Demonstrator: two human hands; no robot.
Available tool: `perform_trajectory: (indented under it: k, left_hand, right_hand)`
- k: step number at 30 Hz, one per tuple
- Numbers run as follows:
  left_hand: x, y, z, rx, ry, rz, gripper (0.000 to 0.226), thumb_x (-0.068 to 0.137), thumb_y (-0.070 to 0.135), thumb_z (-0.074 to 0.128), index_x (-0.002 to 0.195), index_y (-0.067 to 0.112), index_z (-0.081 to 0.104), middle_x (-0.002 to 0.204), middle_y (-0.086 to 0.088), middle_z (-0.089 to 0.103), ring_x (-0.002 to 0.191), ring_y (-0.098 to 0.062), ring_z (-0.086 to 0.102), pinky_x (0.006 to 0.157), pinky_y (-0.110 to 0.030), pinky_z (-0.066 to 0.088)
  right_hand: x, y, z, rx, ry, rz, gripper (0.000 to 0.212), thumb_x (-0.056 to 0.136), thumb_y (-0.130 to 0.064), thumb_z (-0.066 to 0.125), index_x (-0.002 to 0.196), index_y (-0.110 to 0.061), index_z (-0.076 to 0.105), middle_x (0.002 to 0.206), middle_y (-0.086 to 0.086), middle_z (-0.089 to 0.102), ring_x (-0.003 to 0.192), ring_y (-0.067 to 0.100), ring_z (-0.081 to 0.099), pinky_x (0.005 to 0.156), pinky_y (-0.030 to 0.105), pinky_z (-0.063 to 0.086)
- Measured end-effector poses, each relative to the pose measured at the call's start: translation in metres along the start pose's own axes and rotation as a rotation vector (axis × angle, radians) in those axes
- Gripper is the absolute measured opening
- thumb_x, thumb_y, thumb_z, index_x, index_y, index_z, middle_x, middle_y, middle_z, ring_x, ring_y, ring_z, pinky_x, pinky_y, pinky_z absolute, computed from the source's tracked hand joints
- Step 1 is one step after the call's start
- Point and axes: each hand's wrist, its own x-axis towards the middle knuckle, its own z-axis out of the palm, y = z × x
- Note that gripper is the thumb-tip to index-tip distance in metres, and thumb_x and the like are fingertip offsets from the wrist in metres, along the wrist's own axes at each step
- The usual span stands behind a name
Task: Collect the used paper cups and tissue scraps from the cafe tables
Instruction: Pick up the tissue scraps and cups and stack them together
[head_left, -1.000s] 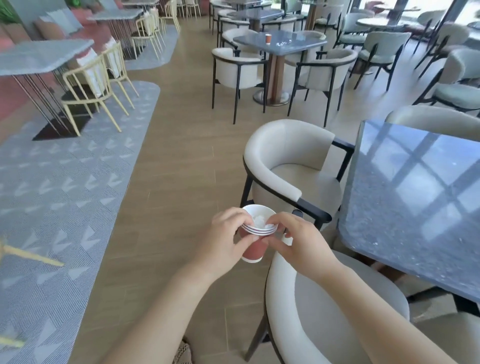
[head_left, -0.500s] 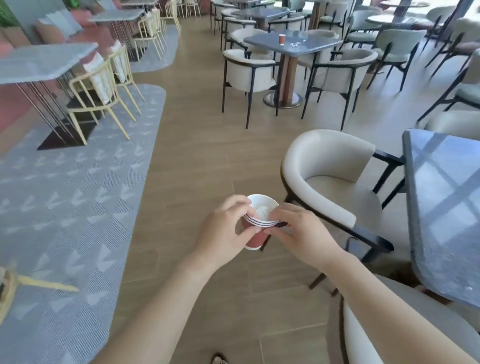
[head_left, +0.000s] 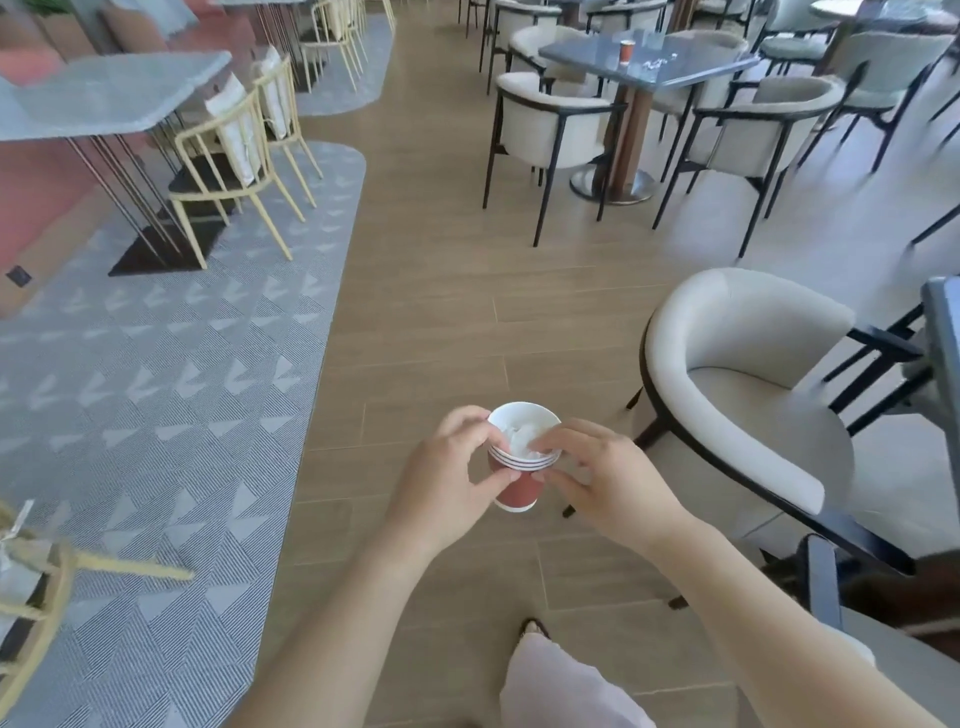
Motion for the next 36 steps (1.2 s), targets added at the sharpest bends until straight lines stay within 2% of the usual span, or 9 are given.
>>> perform_trajectory:
  k: [3, 6, 13, 17, 20, 23, 29, 36]
  left_hand:
    - [0.033, -0.012, 0.007, -0.003, -0.032, 0.011, 0.020, 0.074, 0.026, 0.075, 0.086, 0.029, 0.059, 0.116, 0.017, 0.050, 0.099, 0.001, 0.052, 0.085, -0.024, 0.046]
    - [0.078, -0.025, 0.019, -0.003, -0.086, 0.016, 0.019, 0.074, 0.025, 0.074, 0.087, 0.027, 0.060, 0.119, 0.015, 0.049, 0.102, -0.002, 0.052, 0.085, -0.021, 0.043]
    - [0.238, -0.040, 0.064, 0.011, -0.229, 0.068, 0.019, 0.075, 0.029, 0.073, 0.087, 0.027, 0.059, 0.119, 0.017, 0.048, 0.102, -0.004, 0.052, 0.085, -0.026, 0.044]
    - [0.333, -0.038, 0.078, 0.019, -0.271, 0.117, 0.019, 0.075, 0.032, 0.072, 0.089, 0.029, 0.059, 0.117, 0.021, 0.046, 0.100, -0.001, 0.051, 0.081, -0.019, 0.040]
    - [0.393, -0.038, 0.085, -0.005, -0.265, 0.160, 0.026, 0.078, 0.031, 0.069, 0.100, 0.036, 0.056, 0.115, 0.026, 0.044, 0.099, 0.004, 0.049, 0.078, -0.015, 0.040]
    - [0.442, -0.041, 0.092, -0.026, -0.279, 0.180, 0.043, 0.079, 0.031, 0.067, 0.115, 0.040, 0.047, 0.119, 0.025, 0.044, 0.102, 0.004, 0.048, 0.080, -0.018, 0.042]
    - [0.544, -0.063, 0.110, -0.036, -0.302, 0.185, 0.053, 0.079, 0.033, 0.066, 0.126, 0.038, 0.042, 0.123, 0.024, 0.043, 0.104, 0.004, 0.047, 0.086, -0.022, 0.044]
    - [0.709, -0.096, 0.122, -0.071, -0.307, 0.193, 0.041, 0.080, 0.028, 0.067, 0.118, 0.032, 0.051, 0.119, 0.022, 0.044, 0.100, 0.004, 0.048, 0.085, -0.014, 0.039]
  right_hand:
    - [0.020, 0.020, 0.002, 0.011, 0.065, 0.039, 0.026, 0.079, -0.012, 0.069, 0.104, -0.018, 0.063, 0.111, -0.008, 0.056, 0.089, 0.004, 0.056, 0.067, 0.023, 0.049]
    - [0.047, 0.049, 0.005, -0.007, 0.100, 0.097, 0.023, 0.080, -0.015, 0.068, 0.102, -0.017, 0.065, 0.116, -0.005, 0.053, 0.088, 0.007, 0.057, 0.065, 0.026, 0.050]
    - [0.144, 0.144, -0.023, -0.088, 0.157, 0.211, 0.016, 0.077, -0.013, 0.071, 0.092, -0.016, 0.068, 0.112, 0.000, 0.055, 0.081, 0.014, 0.060, 0.057, 0.032, 0.052]
    - [0.208, 0.194, -0.050, -0.099, 0.196, 0.248, 0.013, 0.077, -0.017, 0.072, 0.090, -0.019, 0.068, 0.110, -0.002, 0.055, 0.079, 0.015, 0.061, 0.054, 0.028, 0.049]
    - [0.253, 0.227, -0.070, -0.111, 0.236, 0.266, 0.011, 0.080, -0.018, 0.070, 0.091, -0.019, 0.067, 0.113, -0.002, 0.053, 0.081, 0.014, 0.060, 0.058, 0.035, 0.052]
    - [0.292, 0.258, -0.085, -0.120, 0.246, 0.278, 0.012, 0.081, -0.018, 0.068, 0.092, -0.019, 0.066, 0.116, -0.003, 0.051, 0.083, 0.014, 0.060, 0.059, 0.040, 0.053]
    - [0.370, 0.324, -0.095, -0.125, 0.244, 0.258, 0.015, 0.082, -0.017, 0.067, 0.094, -0.025, 0.065, 0.112, -0.012, 0.049, 0.092, 0.001, 0.053, 0.062, 0.030, 0.053]
    - [0.518, 0.406, -0.112, -0.140, 0.268, 0.233, 0.015, 0.079, -0.018, 0.071, 0.093, -0.022, 0.068, 0.109, -0.004, 0.057, 0.081, -0.002, 0.052, 0.061, 0.024, 0.050]
